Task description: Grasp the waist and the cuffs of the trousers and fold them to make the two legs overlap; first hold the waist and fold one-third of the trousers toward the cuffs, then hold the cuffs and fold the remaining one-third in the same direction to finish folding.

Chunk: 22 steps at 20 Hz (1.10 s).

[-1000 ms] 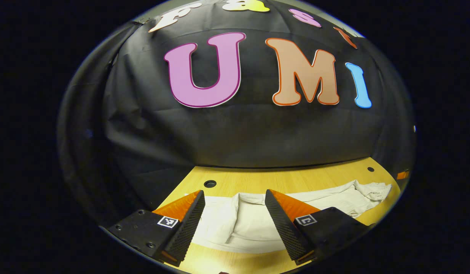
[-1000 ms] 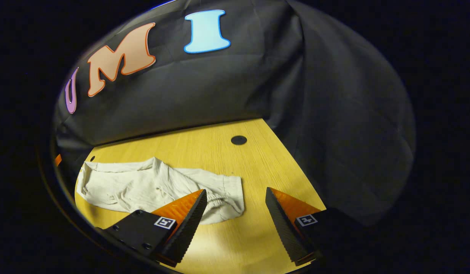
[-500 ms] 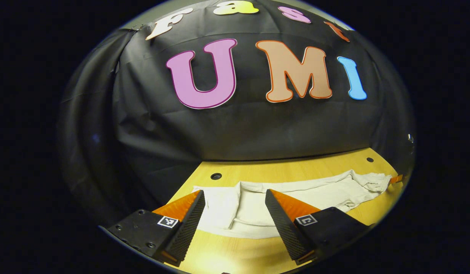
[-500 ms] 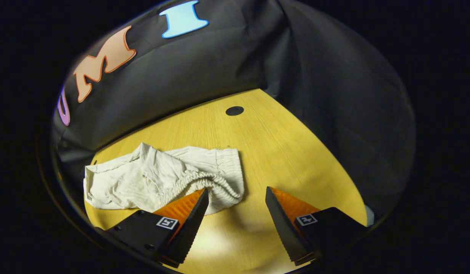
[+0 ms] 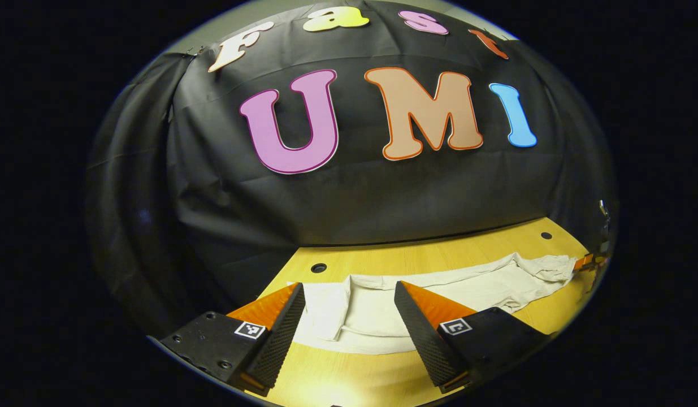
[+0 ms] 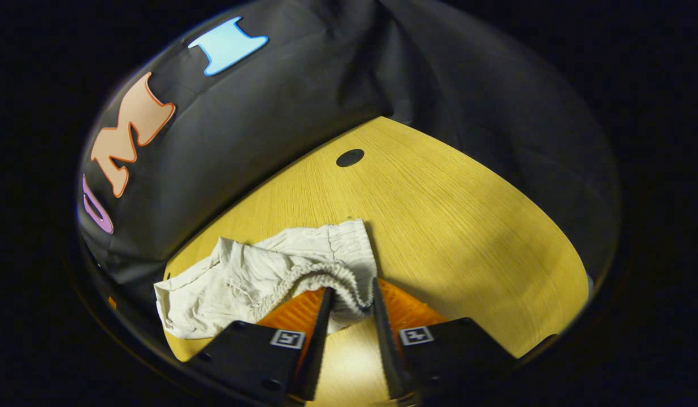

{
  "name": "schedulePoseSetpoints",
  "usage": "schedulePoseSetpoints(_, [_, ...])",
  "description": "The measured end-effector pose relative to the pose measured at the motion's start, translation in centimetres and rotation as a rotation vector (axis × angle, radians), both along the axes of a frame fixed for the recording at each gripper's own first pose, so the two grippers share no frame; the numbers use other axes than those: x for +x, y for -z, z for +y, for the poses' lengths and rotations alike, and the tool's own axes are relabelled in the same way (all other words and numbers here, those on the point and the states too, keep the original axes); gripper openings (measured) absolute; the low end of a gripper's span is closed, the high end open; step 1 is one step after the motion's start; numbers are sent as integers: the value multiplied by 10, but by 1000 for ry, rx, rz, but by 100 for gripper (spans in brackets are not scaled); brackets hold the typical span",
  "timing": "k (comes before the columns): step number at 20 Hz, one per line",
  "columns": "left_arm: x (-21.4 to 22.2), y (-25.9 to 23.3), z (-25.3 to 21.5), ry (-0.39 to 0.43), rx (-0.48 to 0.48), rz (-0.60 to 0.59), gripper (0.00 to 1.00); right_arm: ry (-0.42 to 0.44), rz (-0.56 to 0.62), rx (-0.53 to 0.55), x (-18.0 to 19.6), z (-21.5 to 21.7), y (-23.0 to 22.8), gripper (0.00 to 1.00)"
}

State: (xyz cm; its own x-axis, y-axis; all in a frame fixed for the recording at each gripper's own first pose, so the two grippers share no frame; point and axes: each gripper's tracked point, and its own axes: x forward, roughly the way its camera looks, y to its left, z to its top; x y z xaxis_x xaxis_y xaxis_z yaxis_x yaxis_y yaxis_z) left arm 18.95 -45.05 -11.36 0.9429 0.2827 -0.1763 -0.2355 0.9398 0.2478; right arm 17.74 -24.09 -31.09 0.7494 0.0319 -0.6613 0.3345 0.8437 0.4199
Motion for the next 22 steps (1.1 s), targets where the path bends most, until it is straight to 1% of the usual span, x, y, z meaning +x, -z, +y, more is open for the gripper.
schedulePoseSetpoints(1, [1, 1, -1, 2, -16, -2, 96, 22, -9, 19, 4, -1, -3, 31])
schedulePoseSetpoints(2, [2, 3, -2, 1, -27, 0, 96, 28, -10, 35, 4, -1, -7, 26])
schedulePoseSetpoints(3, [1, 6, -1, -1, -35, 2, 95, 35, -8, 40, 3, 1, -10, 10])
schedulePoseSetpoints(4, [0, 7, 1, -3, -41, 3, 95, 34, -17, 28, 2, 1, -10, 14])
schedulePoseSetpoints(5, [1, 8, 3, -3, -48, 2, 96, 41, -38, 12, 3, 2, -17, 4])
schedulePoseSetpoints(6, [1, 8, 5, -4, -54, 0, 96, 37, -61, -8, 5, 3, -26, 12])
schedulePoseSetpoints(7, [0, 8, 8, -4, -60, -3, 96, 35, -83, -20, 8, 5, -35, 7])
schedulePoseSetpoints(8, [-1, 7, 11, -4, -65, -6, 96, 33, -105, -23, 7, 12, -45, 7])
schedulePoseSetpoints(9, [-2, 8, 14, -2, -70, -8, 96, 34, -126, -27, 8, 18, -56, 2])
schedulePoseSetpoints(10, [-2, 8, 18, 2, -77, -10, 96, 33, -150, -37, 8, 22, -66, 7])
schedulePoseSetpoints(11, [-3, 9, 23, 6, -84, -12, 96, 36, -176, -55, 7, 28, -79, 7])
schedulePoseSetpoints(12, [-3, 8, 26, 15, -90, -14, 96, 24, -204, -59, 11, 36, -86, 2])
schedulePoseSetpoints(15, [0, 12, 39, 53, -102, -7, 95, -14, -259, -105, 10, 73, -121, 1])
schedulePoseSetpoints(17, [2, 14, 51, 77, -104, 2, 96, -45, -301, -129, 15, 107, -144, 1])
schedulePoseSetpoints(19, [5, 16, 63, 98, -128, 9, 96, -78, -341, -140, 22, 146, -168, 2])
schedulePoseSetpoints(22, [8, 22, 90, 107, -165, 13, 95, -147, -394, -154, 33, 214, -198, 1])
